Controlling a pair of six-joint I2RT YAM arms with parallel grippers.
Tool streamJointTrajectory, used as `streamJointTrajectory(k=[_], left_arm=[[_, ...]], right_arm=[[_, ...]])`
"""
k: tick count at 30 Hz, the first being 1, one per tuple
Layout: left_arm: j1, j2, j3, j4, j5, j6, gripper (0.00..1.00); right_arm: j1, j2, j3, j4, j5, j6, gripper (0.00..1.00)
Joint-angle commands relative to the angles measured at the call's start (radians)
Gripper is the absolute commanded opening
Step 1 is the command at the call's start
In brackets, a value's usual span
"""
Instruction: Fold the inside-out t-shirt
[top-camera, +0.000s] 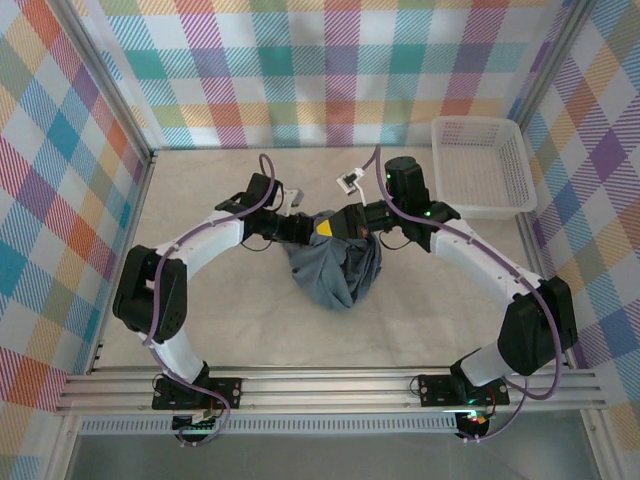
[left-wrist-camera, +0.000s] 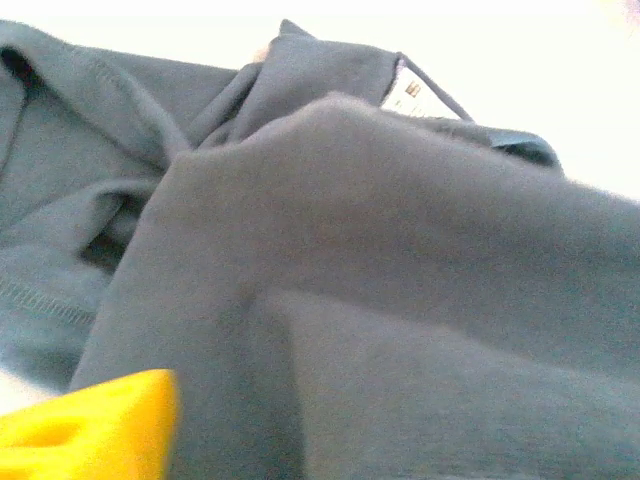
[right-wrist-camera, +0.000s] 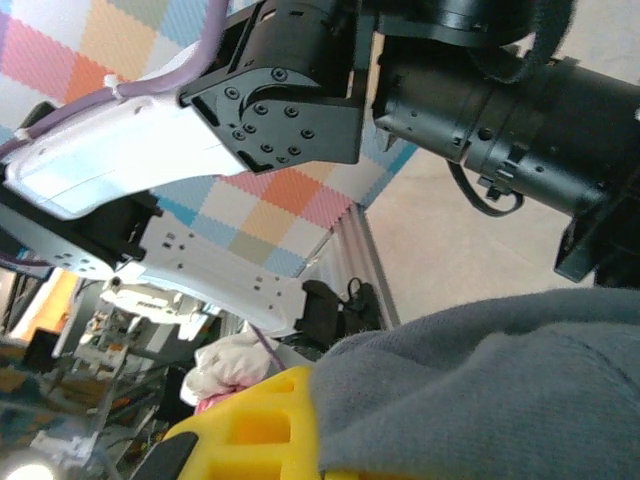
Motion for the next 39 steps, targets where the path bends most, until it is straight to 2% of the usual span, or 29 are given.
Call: streamJointTrajectory(k=[1,2,6,9,12,15,16,20,22,27,29,31,32,34,36,38,39], left_arm=[[0.008,-0.085,-0.024,0.211,0.08,-0.145,0.1],[0.021,-0.112,-0.026,0.226,0.091,-0.183,0.0],[0.089,-0.238,-0.011,0.254,0.166,-0.381,0.0],[0.09,-0.293,0.019,0.266,0.261,-0.46,0.0],[0.079,-0.297,0.069,0.146,0.301,-0.451,0.0],[0.071,-0.293,0.074,0.034,0.292,-0.419,0.0],[0.071,-0.292,0.067,0.026,0.292,-0.421,0.0],[0.061,-0.295,0.05,0.024,0.289,-0.437,0.0],[0.051,-0.3,0.051,0.031,0.282,-0.442,0.0],[0.037,-0.295,0.086,0.011,0.262,-0.452,0.0],[0.037,-0.294,0.097,0.0,0.246,-0.452,0.0],[0.037,-0.292,0.105,-0.003,0.232,-0.454,0.0],[0.037,-0.291,0.11,-0.009,0.228,-0.453,0.0],[0.043,-0.29,0.122,-0.057,0.173,-0.423,0.0],[0.057,-0.29,0.119,-0.128,0.064,-0.332,0.0],[0.073,-0.272,0.088,-0.172,-0.104,-0.21,0.0],[0.084,-0.246,0.065,-0.167,-0.134,-0.166,0.0]], right_arm=[[-0.054,-0.089,-0.047,-0.043,0.128,-0.055,0.0],[-0.073,-0.106,-0.081,-0.043,0.172,-0.054,0.0],[-0.076,-0.189,-0.351,-0.004,0.453,-0.148,0.0],[-0.073,-0.169,-0.509,0.058,0.479,-0.114,0.05],[-0.073,-0.136,-0.45,-0.032,0.471,-0.12,0.13],[-0.073,-0.133,-0.315,-0.147,0.51,-0.165,0.41],[-0.071,-0.143,-0.285,-0.155,0.523,-0.188,0.45],[-0.019,-0.206,-0.284,-0.043,0.578,-0.351,0.61],[0.028,-0.215,-0.294,0.055,0.599,-0.453,0.77],[0.046,-0.05,-0.153,0.103,0.432,-0.437,0.8],[0.057,0.018,-0.107,0.112,0.397,-0.418,0.79],[0.06,0.083,-0.061,0.103,0.394,-0.387,0.67],[0.059,0.103,-0.038,0.086,0.391,-0.374,0.55],[0.057,0.115,0.007,0.043,0.366,-0.331,0.18],[0.046,0.082,0.013,0.073,0.254,-0.252,0.0],[0.03,0.036,-0.025,0.228,0.096,-0.067,0.0],[0.023,0.023,-0.061,0.401,0.012,0.076,0.0]])
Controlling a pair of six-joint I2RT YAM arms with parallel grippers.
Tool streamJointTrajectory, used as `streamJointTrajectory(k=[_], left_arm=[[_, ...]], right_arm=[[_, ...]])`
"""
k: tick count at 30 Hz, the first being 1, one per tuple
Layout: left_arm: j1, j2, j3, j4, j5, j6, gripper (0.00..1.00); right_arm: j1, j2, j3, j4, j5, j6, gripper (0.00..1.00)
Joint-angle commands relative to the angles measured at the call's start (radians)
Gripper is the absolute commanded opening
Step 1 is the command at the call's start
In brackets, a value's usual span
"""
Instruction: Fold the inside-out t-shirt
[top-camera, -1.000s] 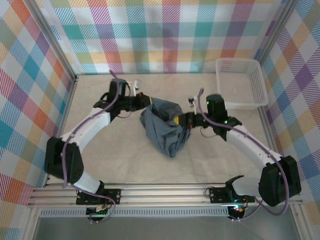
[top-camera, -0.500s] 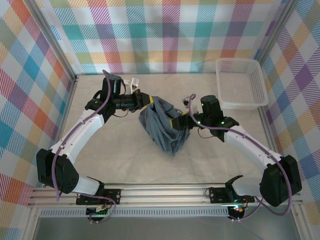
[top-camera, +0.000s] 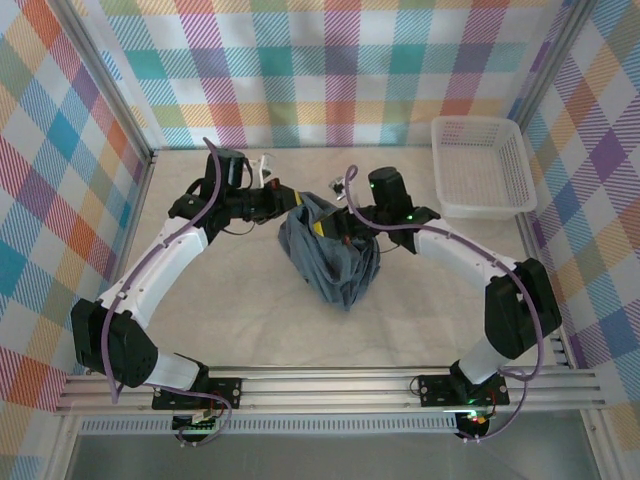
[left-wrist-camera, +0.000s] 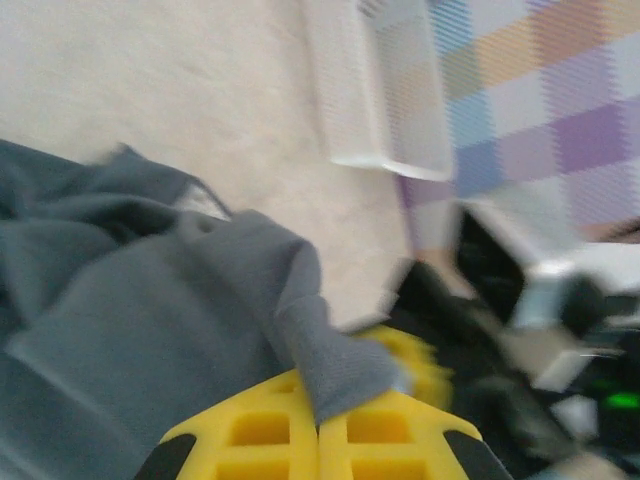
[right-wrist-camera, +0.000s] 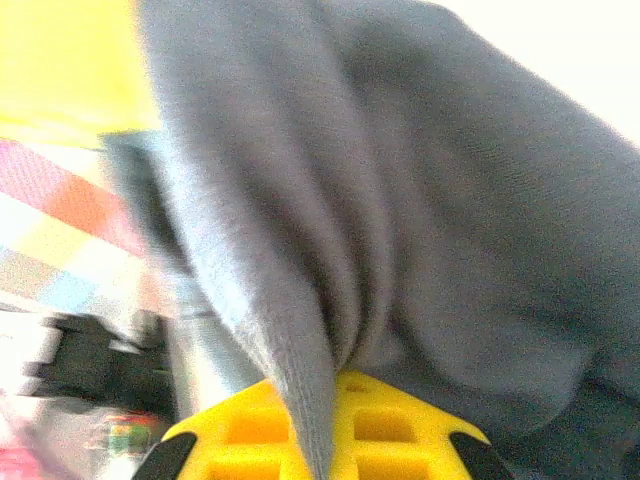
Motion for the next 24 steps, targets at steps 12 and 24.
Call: streamJointTrajectory(k=[12,24], left_arm=[[0.032,-0.046,-0.226,0.143,-0.143,0.224,0.72],[-0.001,-0.202,-0.302,0.302,0.293,0.132,0.47]], right_arm=[[-0.117,-0.076,-0.109,0.812,-0.305,0.753,0.0],[-0.131,-0.061,-0.047,0.648,-0.329,0.659,0.0]])
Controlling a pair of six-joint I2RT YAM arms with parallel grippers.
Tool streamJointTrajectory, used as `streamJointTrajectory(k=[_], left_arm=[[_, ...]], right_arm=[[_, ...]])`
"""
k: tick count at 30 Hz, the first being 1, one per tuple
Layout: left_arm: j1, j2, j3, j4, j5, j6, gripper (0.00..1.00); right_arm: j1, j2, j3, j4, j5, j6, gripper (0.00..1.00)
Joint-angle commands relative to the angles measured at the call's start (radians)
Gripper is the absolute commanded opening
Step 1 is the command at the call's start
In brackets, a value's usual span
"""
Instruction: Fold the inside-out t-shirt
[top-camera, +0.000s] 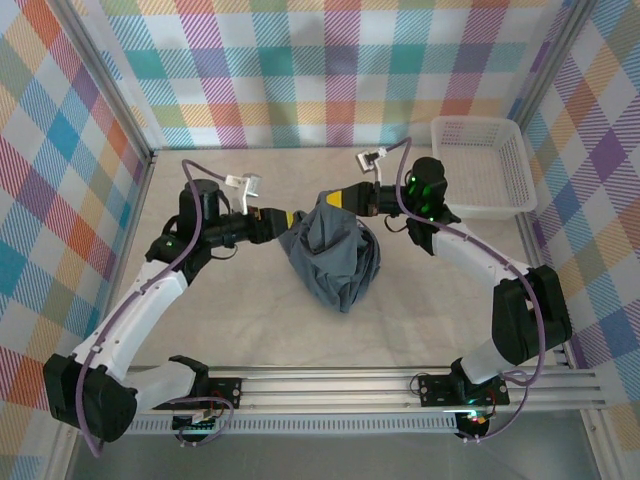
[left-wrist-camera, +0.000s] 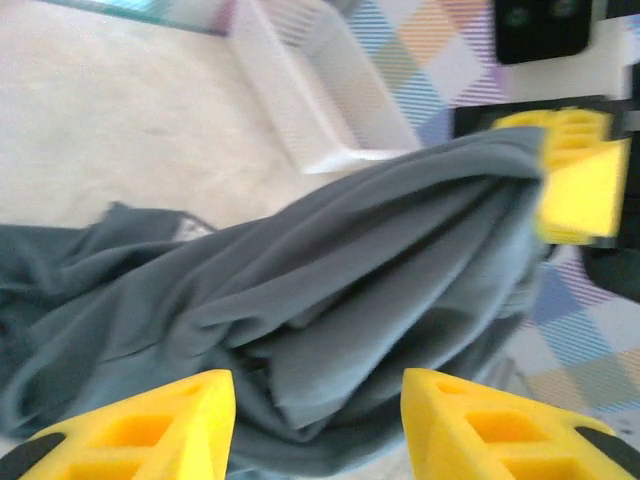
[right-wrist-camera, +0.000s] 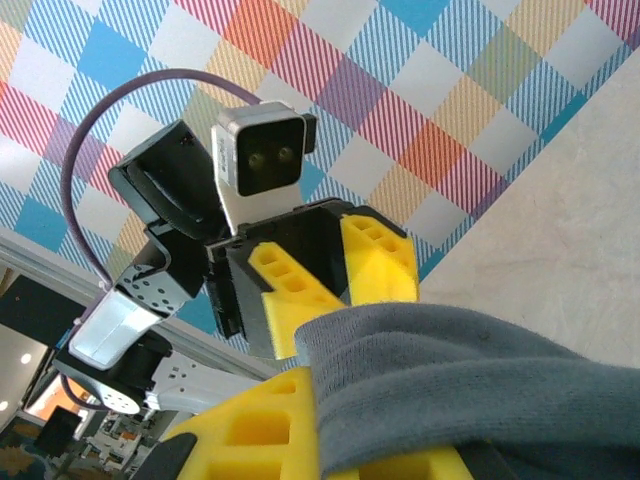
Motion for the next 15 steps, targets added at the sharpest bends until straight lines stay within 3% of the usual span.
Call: streamJointTrajectory(k=[1,7,9,13,15], left_arm=[[-0.023,0.096,-0.003,0.083,0.152,-0.064,0.49],[-0.043,0.232,0.011,0.168,0.179,-0.12,0.62],[-0.053,0.246,0.016,0.2,0.193,-0.142,0.59],[-0.067,0.251,0.012,0.236,0.208,-0.199,0.39],[-0.067,0.247,-0.008,0.286,0.227,-0.251,0.37]], right_arm=[[0.001,-0.018,0.049,0.005,-0.023,-0.031,0.0],[0.002,-0.012,0.064,-0.014,-0.034,-0.032,0.0],[0.001,-0.016,0.069,-0.055,-0.034,-0.05,0.0],[0.0,-0.024,0.074,-0.095,-0.019,-0.084,0.0],[-0.002,-0.026,0.073,-0.103,0.001,-0.096,0.0]])
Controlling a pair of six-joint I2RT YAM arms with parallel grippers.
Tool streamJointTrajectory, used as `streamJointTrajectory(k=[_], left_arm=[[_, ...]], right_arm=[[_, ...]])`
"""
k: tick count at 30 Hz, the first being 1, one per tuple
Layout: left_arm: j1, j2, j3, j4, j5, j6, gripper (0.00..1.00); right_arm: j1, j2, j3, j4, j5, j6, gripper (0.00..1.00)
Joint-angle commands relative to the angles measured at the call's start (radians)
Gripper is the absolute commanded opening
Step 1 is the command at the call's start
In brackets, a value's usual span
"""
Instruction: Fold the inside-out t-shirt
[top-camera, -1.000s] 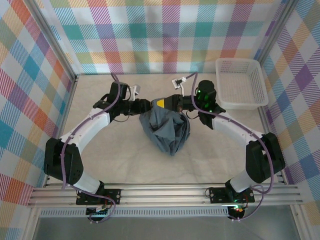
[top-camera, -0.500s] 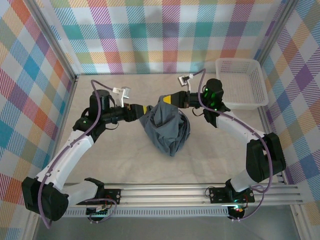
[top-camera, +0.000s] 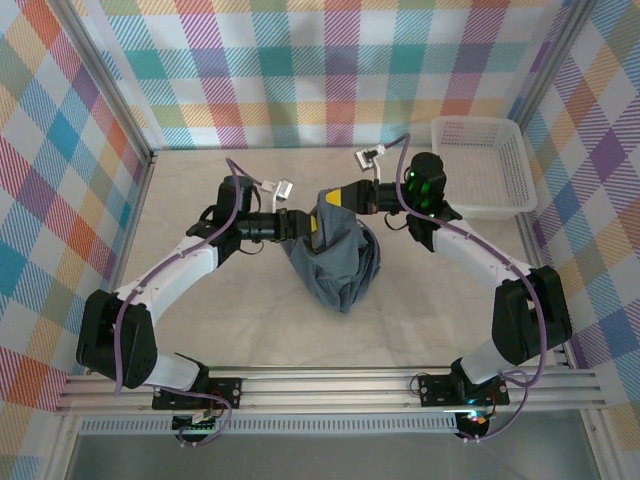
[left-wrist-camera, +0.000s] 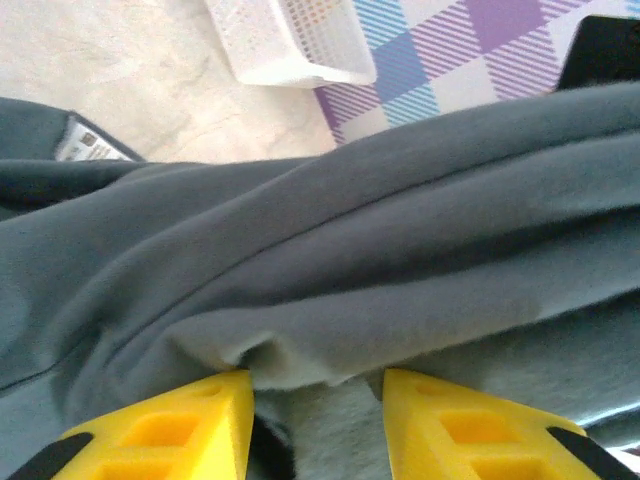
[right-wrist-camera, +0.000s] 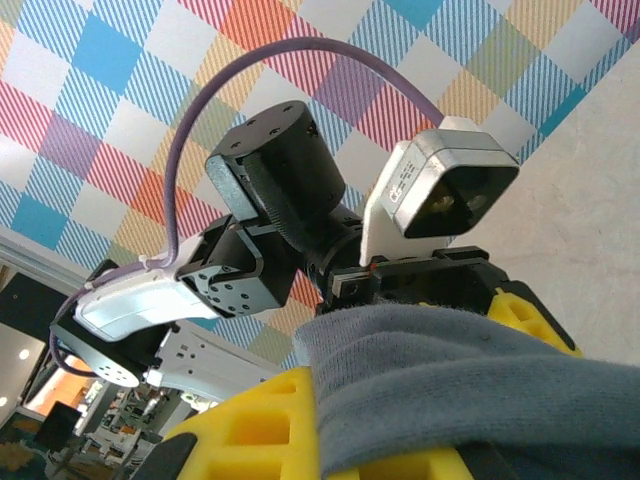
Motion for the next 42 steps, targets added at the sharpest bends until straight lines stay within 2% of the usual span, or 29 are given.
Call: streamJointTrajectory(k=[1,4,6,10,12,15,17,22,24,28,31,33,36,39,40,42], left_arm=[[-0.01,-0.019,-0.025,0.141,0.065,-0.11,0.36],[-0.011,-0.046,-0.054,0.165,0.074,-0.143,0.42],[-0.011,-0.069,-0.071,0.141,0.067,-0.135,0.51],[-0.011,-0.111,-0.09,0.014,0.007,-0.063,0.76],[-0.011,-0.126,-0.107,0.031,-0.001,-0.07,0.79],[-0.018,-0.118,-0.136,0.164,0.006,-0.165,0.71],[-0.027,-0.096,-0.135,0.212,-0.002,-0.211,0.61],[-0.04,-0.061,-0.131,0.259,0.006,-0.241,0.55],[-0.04,-0.071,-0.129,0.266,0.006,-0.249,0.44],[-0.04,-0.109,-0.13,0.239,-0.016,-0.243,0.13],[-0.039,-0.145,-0.129,0.201,-0.036,-0.229,0.0],[-0.04,-0.17,-0.122,0.185,-0.041,-0.229,0.0],[-0.04,-0.216,-0.074,0.172,-0.057,-0.271,0.0],[-0.039,-0.243,0.045,0.066,-0.115,-0.271,0.0],[-0.04,-0.242,0.082,0.041,-0.125,-0.266,0.0],[-0.043,-0.235,0.126,0.023,-0.136,-0.263,0.0]], right_arm=[[-0.004,-0.026,0.036,-0.016,0.012,-0.051,0.0],[-0.015,-0.026,0.038,-0.012,0.027,-0.051,0.0],[-0.021,-0.027,0.037,-0.007,0.032,-0.05,0.0],[-0.028,-0.026,0.045,-0.008,0.03,-0.051,0.0],[-0.028,-0.021,0.049,-0.008,0.025,-0.047,0.0],[-0.028,-0.018,0.049,-0.008,0.03,-0.046,0.0],[-0.028,-0.018,0.05,-0.01,0.034,-0.047,0.0],[-0.028,-0.02,0.053,-0.01,0.037,-0.046,0.0],[-0.028,-0.023,0.051,-0.014,0.039,-0.048,0.0],[-0.029,-0.026,0.047,-0.029,0.052,-0.059,0.0],[-0.036,-0.03,0.045,-0.102,0.078,-0.103,0.0],[-0.051,-0.037,0.039,-0.219,0.131,-0.175,0.0],[-0.09,-0.044,0.007,-0.467,0.308,-0.326,0.0],[-0.097,-0.024,-0.051,-0.552,0.342,-0.47,0.0],[-0.089,-0.013,-0.044,-0.602,0.328,-0.5,0.04],[-0.078,-0.014,-0.018,-0.681,0.303,-0.512,0.23]])
